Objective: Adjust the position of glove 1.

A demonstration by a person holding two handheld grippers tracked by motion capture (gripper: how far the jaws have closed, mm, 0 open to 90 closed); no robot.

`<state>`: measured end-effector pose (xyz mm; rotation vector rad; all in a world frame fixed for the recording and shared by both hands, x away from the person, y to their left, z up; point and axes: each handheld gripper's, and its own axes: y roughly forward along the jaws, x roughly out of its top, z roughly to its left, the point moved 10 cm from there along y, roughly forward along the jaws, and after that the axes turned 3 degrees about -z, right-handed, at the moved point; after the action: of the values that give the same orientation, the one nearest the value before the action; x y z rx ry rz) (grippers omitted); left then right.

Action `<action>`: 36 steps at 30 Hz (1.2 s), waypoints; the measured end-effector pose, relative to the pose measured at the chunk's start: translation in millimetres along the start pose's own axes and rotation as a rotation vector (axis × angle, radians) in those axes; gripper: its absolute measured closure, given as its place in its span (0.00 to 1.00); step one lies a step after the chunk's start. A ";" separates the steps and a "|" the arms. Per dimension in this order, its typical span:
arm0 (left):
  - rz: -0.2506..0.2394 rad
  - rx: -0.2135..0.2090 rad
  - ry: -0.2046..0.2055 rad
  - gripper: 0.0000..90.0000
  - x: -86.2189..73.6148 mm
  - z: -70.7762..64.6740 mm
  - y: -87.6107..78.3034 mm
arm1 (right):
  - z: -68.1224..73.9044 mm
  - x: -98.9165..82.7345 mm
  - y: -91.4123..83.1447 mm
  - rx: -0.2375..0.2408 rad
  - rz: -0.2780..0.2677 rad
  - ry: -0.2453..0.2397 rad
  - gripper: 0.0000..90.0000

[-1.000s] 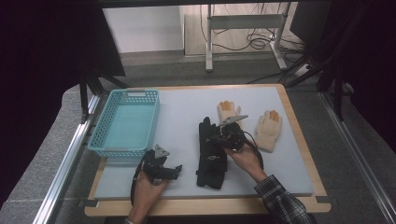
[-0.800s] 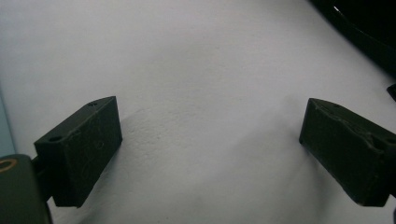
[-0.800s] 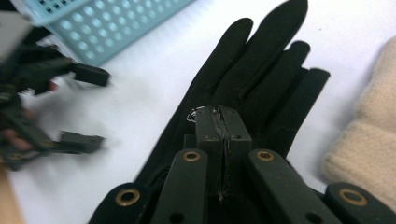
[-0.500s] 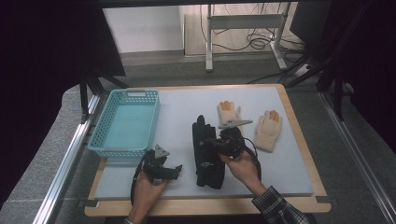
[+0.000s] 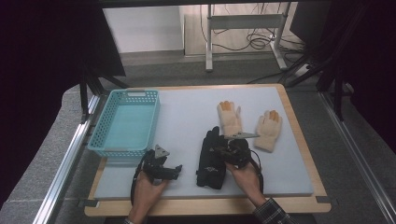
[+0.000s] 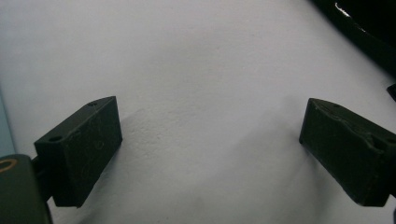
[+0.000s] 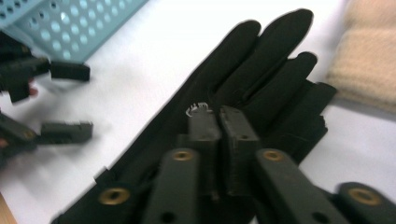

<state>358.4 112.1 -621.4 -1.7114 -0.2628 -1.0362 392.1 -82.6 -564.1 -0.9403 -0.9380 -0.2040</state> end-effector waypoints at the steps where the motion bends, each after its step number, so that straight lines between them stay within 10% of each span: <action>1: 0.002 0.000 0.002 0.07 -0.1 0.2 -0.1 | -2.3 -0.8 -0.2 -0.006 0.003 -0.013 0.81; 8: 0.002 0.000 0.002 0.07 -0.2 0.2 -0.2 | -22.3 0.3 -8.4 -0.027 0.008 -0.117 0.61; 18: 0.000 -0.001 -0.001 0.07 0.0 0.0 0.0 | -40.3 -23.0 -23.0 0.005 0.032 -0.182 0.59; 24: -0.001 -0.001 -0.002 0.07 0.1 0.3 -0.5 | -30.5 -50.7 -27.9 0.079 0.070 -0.223 0.94; 36: 0.009 0.003 0.004 0.04 -6.5 7.1 -7.0 | -6.1 -58.8 -16.0 0.147 0.069 -0.283 0.98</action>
<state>353.7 123.1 -621.9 -1.7064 -0.2529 -1.0323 351.8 -110.4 -600.8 -0.8765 -1.1620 0.0583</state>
